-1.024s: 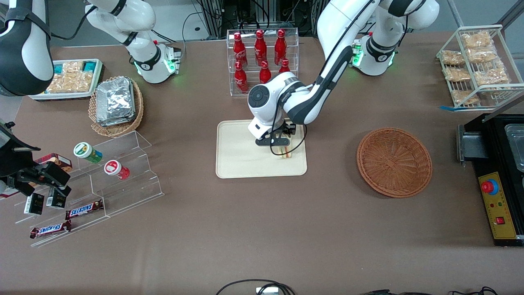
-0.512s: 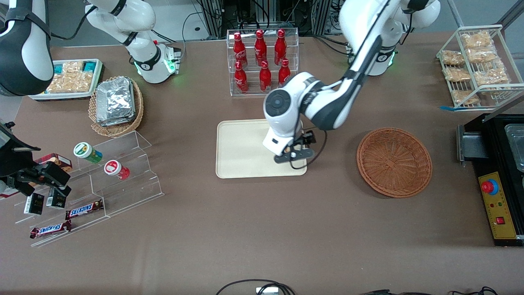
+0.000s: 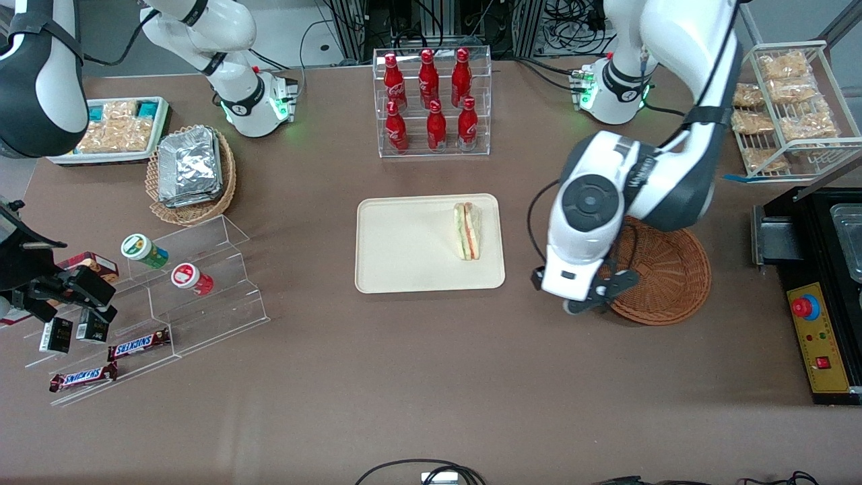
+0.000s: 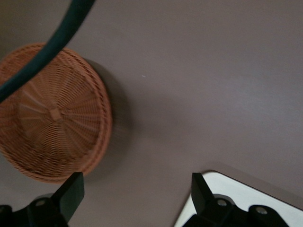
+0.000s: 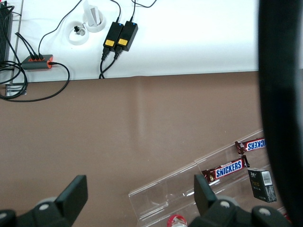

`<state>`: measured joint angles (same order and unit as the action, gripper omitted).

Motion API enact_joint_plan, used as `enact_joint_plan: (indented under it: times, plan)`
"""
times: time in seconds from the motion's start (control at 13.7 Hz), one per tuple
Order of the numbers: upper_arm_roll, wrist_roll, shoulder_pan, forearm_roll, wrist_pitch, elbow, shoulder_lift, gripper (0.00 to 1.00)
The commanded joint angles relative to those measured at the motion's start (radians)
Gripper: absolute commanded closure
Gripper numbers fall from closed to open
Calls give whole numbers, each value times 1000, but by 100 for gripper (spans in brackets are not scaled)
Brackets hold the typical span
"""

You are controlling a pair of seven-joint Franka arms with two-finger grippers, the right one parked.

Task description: Place sandwich from basket to tray

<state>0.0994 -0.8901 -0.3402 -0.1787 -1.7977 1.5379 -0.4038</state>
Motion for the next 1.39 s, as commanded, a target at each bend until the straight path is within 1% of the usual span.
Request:
enact_joint_plan:
  times: [0.0, 0.37, 0.51, 0.59, 0.8, 0.88, 0.95, 1.02, 1.32]
  plan:
    - [14, 165, 104, 1, 89, 4, 66, 0]
    - [14, 462, 248, 1, 239, 4, 172, 0]
    - [14, 593, 292, 11, 254, 4, 209, 0]
    - [13, 631, 299, 28, 256, 7, 233, 0]
    - [5, 652, 302, 33, 251, 51, 322, 0]
    - [3, 687, 311, 41, 254, 59, 344, 0]
    - [5, 745, 344, 70, 253, 73, 373, 0]
    - [5, 810, 362, 115, 256, 77, 393, 0]
    - [5, 1012, 395, 149, 276, 80, 456, 0]
